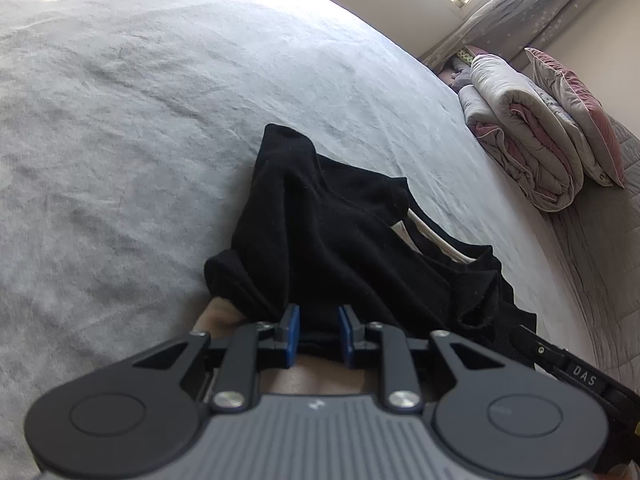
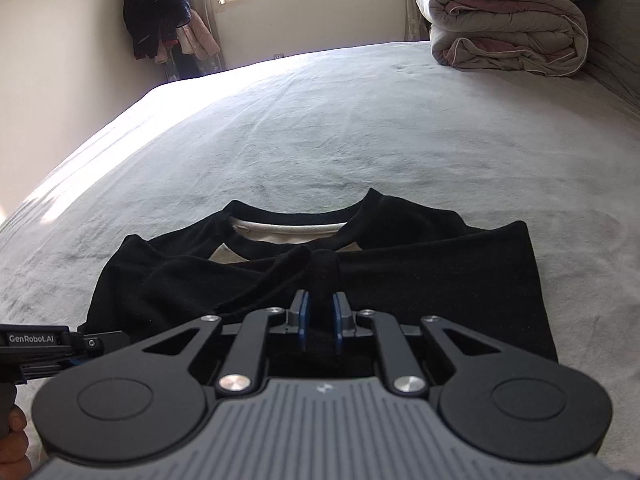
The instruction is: Fold clothes
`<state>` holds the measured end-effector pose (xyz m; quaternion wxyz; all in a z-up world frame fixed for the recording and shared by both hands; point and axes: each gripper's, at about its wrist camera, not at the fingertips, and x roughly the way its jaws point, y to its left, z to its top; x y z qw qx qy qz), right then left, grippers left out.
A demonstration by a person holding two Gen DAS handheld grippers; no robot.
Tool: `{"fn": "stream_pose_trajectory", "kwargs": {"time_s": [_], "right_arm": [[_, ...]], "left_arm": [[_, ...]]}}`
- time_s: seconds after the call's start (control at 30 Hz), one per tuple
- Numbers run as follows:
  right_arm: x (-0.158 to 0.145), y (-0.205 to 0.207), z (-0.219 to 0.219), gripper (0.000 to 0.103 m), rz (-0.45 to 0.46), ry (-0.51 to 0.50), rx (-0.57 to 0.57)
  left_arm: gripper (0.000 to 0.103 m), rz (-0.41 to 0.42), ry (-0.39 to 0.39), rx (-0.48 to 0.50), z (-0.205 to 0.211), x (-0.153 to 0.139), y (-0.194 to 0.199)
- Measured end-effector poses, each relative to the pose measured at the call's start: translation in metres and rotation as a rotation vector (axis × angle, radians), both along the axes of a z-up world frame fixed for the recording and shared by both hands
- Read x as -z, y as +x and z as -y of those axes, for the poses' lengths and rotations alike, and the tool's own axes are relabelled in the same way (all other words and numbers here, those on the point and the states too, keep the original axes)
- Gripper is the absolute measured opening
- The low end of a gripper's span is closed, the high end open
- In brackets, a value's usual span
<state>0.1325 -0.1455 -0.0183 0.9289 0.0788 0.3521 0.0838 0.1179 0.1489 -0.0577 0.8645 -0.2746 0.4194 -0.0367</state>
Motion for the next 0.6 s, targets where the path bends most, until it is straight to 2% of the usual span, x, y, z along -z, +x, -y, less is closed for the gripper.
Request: {"fn": "stream_pose_trajectory", "kwargs": {"time_s": [0.13, 0.17, 0.2, 0.27, 0.33, 0.4, 0.47, 0.6], "right_arm": [[0.004, -0.004, 0.043, 0.012, -0.031, 0.046, 0.08], [0.006, -0.004, 0.051, 0.014, -0.047, 0.085, 0.093], [0.007, -0.004, 0.057, 0.022, -0.062, 0.125, 0.101], [0.006, -0.005, 0.058, 0.024, -0.07, 0.166, 0.093], [0.003, -0.006, 0.046, 0.025, -0.07, 0.161, 0.051], [-0.001, -0.007, 0.029, 0.045, -0.063, 0.144, 0.001], [-0.005, -0.009, 0.01, 0.052, -0.041, 0.124, -0.053], [-0.008, -0.011, -0.027, 0.052, -0.008, 0.084, -0.138]], "left_arm": [[0.023, -0.004, 0.026, 0.006, 0.004, -0.002, 0.0], [0.023, -0.004, 0.032, 0.006, 0.005, -0.002, 0.0], [0.023, -0.003, 0.038, 0.006, 0.006, -0.002, 0.0], [0.023, -0.002, 0.049, 0.006, 0.008, -0.003, 0.001], [0.023, -0.002, 0.051, 0.007, 0.008, -0.003, 0.001], [0.023, -0.005, 0.045, 0.007, 0.006, -0.003, 0.0], [0.023, -0.008, 0.04, 0.007, 0.006, -0.003, 0.0], [0.023, -0.011, 0.032, 0.008, 0.006, -0.003, 0.001]]}}
